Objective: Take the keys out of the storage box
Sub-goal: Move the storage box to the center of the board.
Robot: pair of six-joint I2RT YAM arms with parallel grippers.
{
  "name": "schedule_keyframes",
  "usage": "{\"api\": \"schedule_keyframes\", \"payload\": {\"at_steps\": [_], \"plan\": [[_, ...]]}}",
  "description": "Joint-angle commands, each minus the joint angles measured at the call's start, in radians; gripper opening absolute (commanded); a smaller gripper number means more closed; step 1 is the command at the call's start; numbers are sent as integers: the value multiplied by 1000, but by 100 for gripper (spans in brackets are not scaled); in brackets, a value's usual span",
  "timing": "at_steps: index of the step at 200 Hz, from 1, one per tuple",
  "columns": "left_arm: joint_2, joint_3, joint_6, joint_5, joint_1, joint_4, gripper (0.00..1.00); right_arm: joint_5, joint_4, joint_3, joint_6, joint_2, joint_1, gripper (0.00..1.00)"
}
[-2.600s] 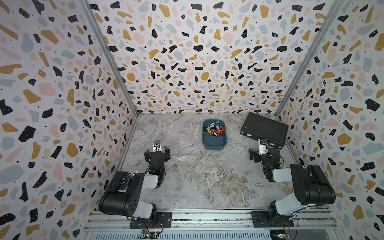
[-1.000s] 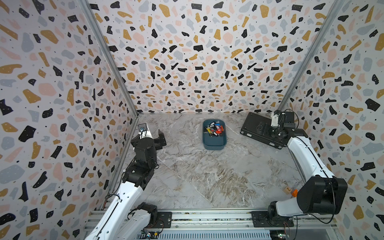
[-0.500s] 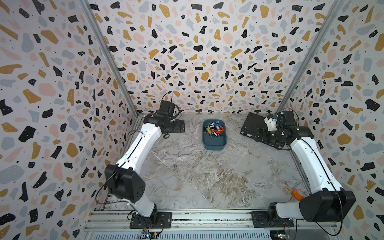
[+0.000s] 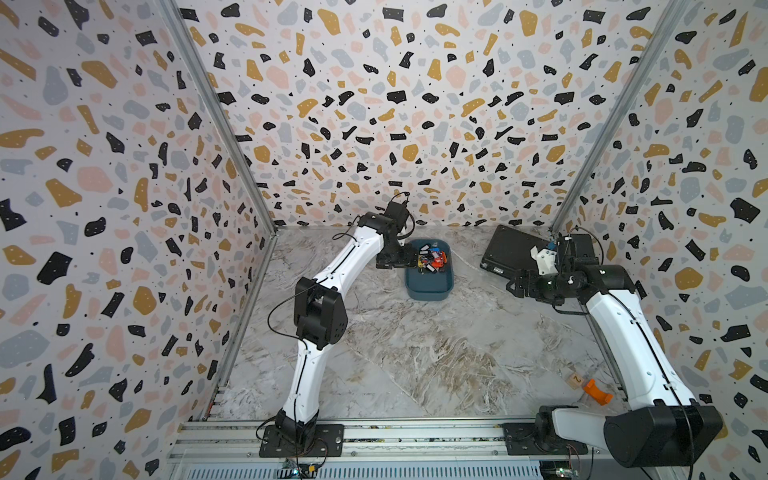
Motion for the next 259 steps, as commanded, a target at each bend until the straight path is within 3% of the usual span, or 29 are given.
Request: {"api": "schedule_keyframes", "payload": {"at_steps": [1,71,112,259], "plan": [[27,29,-43,-5,14,-6,83,-13,-22,-6,2,-19,4,82],[126,51,-25,-61,-1,39,79,1,-27,-23,-10,-16,4,81],[169,88,-22,-76,-5,43,69,-2,-31,-29,-9,-13,4,79],[211,59,25,-12,-7,78,2,15,-66,-38,10,-8,5,78]]}}
